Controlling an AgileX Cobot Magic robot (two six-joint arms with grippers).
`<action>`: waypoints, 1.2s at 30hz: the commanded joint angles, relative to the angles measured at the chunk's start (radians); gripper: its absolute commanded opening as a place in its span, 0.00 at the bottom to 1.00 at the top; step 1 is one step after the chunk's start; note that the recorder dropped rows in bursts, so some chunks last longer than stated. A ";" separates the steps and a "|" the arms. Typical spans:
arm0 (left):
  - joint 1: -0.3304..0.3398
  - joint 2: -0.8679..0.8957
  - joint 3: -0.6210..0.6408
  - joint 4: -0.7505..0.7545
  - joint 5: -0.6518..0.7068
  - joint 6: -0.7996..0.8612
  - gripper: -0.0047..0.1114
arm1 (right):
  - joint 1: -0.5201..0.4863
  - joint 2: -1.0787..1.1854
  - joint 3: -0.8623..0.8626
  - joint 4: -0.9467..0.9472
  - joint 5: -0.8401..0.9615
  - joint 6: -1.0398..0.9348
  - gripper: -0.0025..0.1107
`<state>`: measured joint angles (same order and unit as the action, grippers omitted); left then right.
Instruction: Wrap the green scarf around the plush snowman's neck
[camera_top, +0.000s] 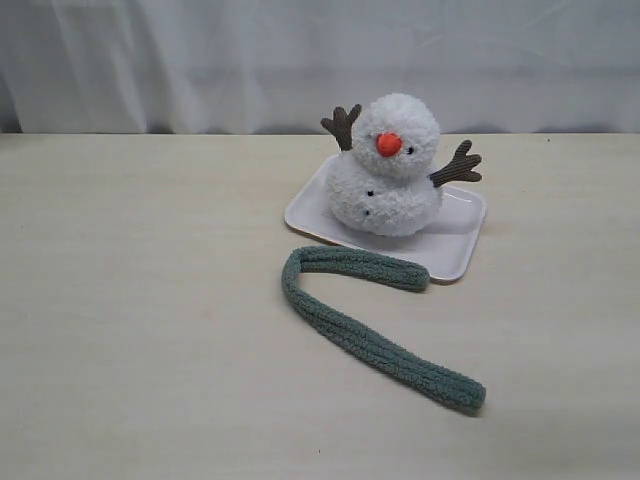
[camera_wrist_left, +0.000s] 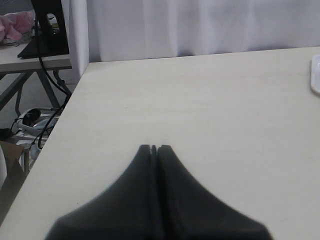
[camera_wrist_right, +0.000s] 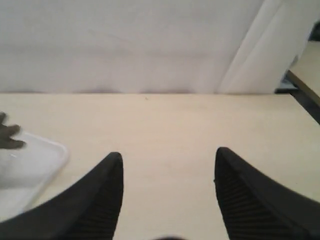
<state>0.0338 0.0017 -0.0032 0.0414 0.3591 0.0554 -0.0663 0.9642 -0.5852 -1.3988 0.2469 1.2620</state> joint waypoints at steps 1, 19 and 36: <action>0.001 -0.002 0.003 -0.002 -0.014 -0.003 0.04 | -0.001 0.135 -0.137 0.480 0.396 -0.508 0.49; 0.001 -0.002 0.003 -0.002 -0.014 -0.003 0.04 | 0.209 0.257 -0.199 1.930 0.519 -1.876 0.40; 0.001 -0.002 0.003 -0.002 -0.013 -0.003 0.04 | 0.616 0.685 -0.409 1.780 0.238 -1.648 0.53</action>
<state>0.0338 0.0017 -0.0032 0.0414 0.3591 0.0554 0.5431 1.5709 -0.9360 0.3987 0.5056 -0.4007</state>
